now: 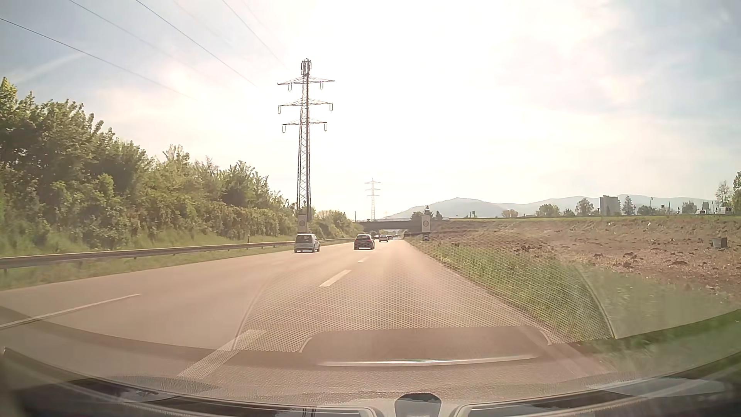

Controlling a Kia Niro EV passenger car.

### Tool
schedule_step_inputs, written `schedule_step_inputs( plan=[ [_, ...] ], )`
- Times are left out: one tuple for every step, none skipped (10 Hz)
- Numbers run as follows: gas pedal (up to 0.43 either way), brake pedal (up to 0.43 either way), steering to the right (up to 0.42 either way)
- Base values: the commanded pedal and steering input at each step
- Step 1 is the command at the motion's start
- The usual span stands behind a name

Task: Follow the waypoints while adhering to traffic rules and regulations

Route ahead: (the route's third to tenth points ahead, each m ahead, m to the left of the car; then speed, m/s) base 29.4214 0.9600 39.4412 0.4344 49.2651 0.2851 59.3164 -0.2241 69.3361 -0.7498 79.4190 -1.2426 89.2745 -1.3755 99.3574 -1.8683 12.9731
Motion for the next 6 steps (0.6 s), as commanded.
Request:
schedule_step_inputs(
  plan=[
    [0.268,0.000,0.022],
    [0.268,0.000,0.019],
    [0.268,0.000,0.015],
    [0.280,0.000,0.011],
    [0.287,0.000,0.009],
    [0.287,0.000,0.008]
  ],
)
